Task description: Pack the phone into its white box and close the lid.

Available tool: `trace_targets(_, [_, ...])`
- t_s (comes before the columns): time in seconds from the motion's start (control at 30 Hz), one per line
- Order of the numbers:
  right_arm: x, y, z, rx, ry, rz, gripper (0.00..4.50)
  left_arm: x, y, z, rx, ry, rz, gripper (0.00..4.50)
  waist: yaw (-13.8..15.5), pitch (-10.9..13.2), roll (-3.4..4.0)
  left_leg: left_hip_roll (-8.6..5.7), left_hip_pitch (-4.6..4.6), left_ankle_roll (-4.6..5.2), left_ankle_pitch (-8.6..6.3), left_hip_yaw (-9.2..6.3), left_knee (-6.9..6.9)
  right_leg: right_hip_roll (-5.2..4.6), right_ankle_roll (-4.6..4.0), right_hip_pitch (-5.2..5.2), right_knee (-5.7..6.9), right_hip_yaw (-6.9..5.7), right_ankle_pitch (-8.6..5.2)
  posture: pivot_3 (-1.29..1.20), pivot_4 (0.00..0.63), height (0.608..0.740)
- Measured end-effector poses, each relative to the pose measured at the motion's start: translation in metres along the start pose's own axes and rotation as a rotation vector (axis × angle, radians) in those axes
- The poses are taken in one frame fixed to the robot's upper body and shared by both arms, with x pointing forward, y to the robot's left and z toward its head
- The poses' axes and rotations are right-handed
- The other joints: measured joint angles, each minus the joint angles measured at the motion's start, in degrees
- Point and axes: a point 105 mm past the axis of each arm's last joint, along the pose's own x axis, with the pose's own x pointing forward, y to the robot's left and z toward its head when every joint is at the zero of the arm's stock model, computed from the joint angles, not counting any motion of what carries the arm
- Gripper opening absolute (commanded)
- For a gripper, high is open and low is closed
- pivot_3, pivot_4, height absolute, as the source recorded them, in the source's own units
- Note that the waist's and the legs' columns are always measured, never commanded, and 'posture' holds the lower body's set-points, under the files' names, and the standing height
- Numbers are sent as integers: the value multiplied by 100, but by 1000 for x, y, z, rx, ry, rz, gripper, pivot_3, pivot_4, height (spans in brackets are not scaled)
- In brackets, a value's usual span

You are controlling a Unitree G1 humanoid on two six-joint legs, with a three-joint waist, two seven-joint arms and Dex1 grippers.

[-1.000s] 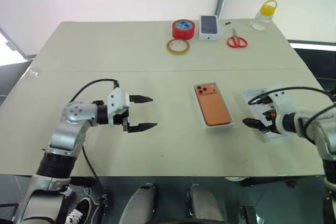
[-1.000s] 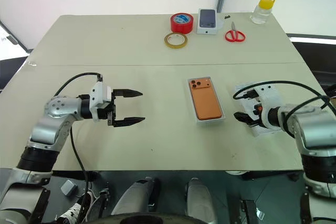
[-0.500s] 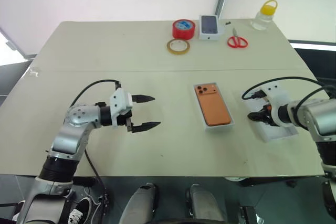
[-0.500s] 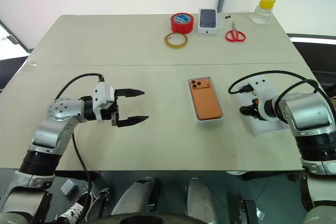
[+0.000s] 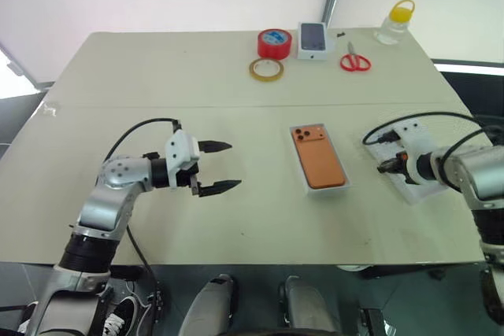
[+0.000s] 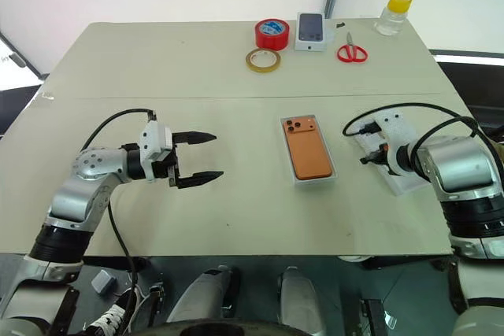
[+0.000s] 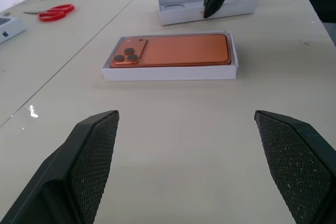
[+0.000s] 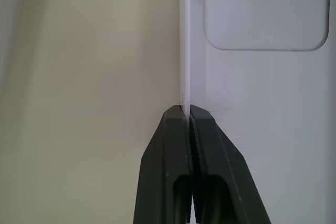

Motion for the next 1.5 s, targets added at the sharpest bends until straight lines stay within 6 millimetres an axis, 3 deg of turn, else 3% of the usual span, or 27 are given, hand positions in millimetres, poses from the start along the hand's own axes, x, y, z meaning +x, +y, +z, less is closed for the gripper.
trace_targets(0.17, [-15,24,71,156,-298,168,33,6,8,6,-14,-30,35,4366,33,7,10,2,-1,-1,1,-2,-4,3,-1,-2,-1,-2,1,0,150,740])
trace_targets(0.33, [-25,59,110,505,-458,507,33,10,23,8,-52,-61,126,4366,37,8,10,-1,-4,-1,1,-2,-2,1,-2,-3,1,-1,2,0,150,740])
trace_targets(0.4, [-27,72,116,601,-479,605,33,12,29,11,-45,-76,172,4366,36,7,10,0,-4,-2,1,-2,-5,2,-2,-6,2,-1,2,0,150,740])
trace_targets(0.57, [-25,122,118,814,-504,904,33,6,45,12,-81,-87,277,4366,-9,9,14,-1,-10,-13,8,1,-9,3,-2,-31,28,9,3,0,150,740])
trace_targets(0.63, [-31,138,118,820,-518,996,33,7,47,13,-102,-96,292,4366,-11,8,16,-1,-10,-14,9,1,-10,2,-3,-32,30,10,3,0,150,740])
trace_targets(0.73, [-37,163,96,794,-470,1129,33,4,51,13,-143,-109,320,4366,-4,8,15,-2,-10,-12,9,0,-8,0,-3,-25,22,9,3,0,150,740])
trace_targets(0.83, [-32,173,70,781,-373,1147,33,4,51,15,-143,-113,330,4366,-12,9,18,-3,-11,-11,9,3,-6,0,-3,-27,24,11,3,0,150,740])
trace_targets(0.93, [-29,171,55,731,-298,1104,33,5,49,16,-168,-117,320,4366,-24,9,17,0,-11,-10,8,3,-6,3,-3,-27,25,10,2,0,150,740])
trace_targets(1.07, [-25,171,56,733,-256,1087,0,11,43,12,-235,-126,291,2572,-148,10,18,2,-10,-9,9,3,-6,5,-3,-27,29,10,2,0,150,740])
trace_targets(1.23, [-19,171,51,748,-208,1083,0,22,28,-1,-298,-111,252,19,-142,10,18,2,-9,-8,9,4,-4,5,-3,-20,26,9,2,0,150,740])
trace_targets(1.37, [-18,171,51,738,-196,1082,0,34,19,-7,-318,-107,244,19,-134,9,17,2,-8,-5,7,3,0,6,-3,-15,22,6,2,0,150,740])
trace_targets(1.5, [-11,170,56,727,-177,1074,0,59,6,-8,-339,-126,215,19,-126,9,17,2,-8,-4,6,4,2,5,-2,-12,20,5,2,0,150,740])
